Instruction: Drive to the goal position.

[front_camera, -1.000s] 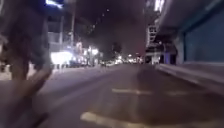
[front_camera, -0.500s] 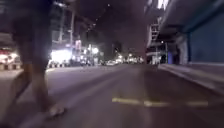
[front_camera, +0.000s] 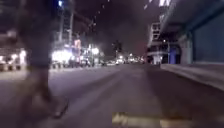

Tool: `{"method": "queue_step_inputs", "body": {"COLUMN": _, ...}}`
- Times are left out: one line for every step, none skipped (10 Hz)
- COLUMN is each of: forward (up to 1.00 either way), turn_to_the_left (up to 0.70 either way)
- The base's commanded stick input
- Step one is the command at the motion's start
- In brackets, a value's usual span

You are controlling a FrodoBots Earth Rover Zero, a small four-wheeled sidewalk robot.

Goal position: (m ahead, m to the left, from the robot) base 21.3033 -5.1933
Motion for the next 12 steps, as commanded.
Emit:
{"method": "queue_step_inputs", "body": {"forward": 1.00, "turn_to_the_left": 0.00}}
{"method": "queue_step_inputs", "body": {"forward": 1.00, "turn_to_the_left": 0.00}}
{"method": "queue_step_inputs", "body": {"forward": 1.00, "turn_to_the_left": 0.00}}
{"method": "queue_step_inputs", "body": {"forward": 1.00, "turn_to_the_left": 0.00}}
{"method": "queue_step_inputs", "body": {"forward": 1.00, "turn_to_the_left": 0.00}}
{"method": "queue_step_inputs", "body": {"forward": 1.00, "turn_to_the_left": 0.00}}
{"method": "queue_step_inputs", "body": {"forward": 1.00, "turn_to_the_left": 0.00}}
{"method": "queue_step_inputs", "body": {"forward": 1.00, "turn_to_the_left": 0.00}}
{"method": "queue_step_inputs", "body": {"forward": 1.00, "turn_to_the_left": 0.00}}
{"method": "queue_step_inputs", "body": {"forward": 1.00, "turn_to_the_left": 0.00}}
{"method": "queue_step_inputs", "body": {"forward": 1.00, "turn_to_the_left": 0.00}}
{"method": "queue_step_inputs", "body": {"forward": 1.00, "turn_to_the_left": 0.00}}
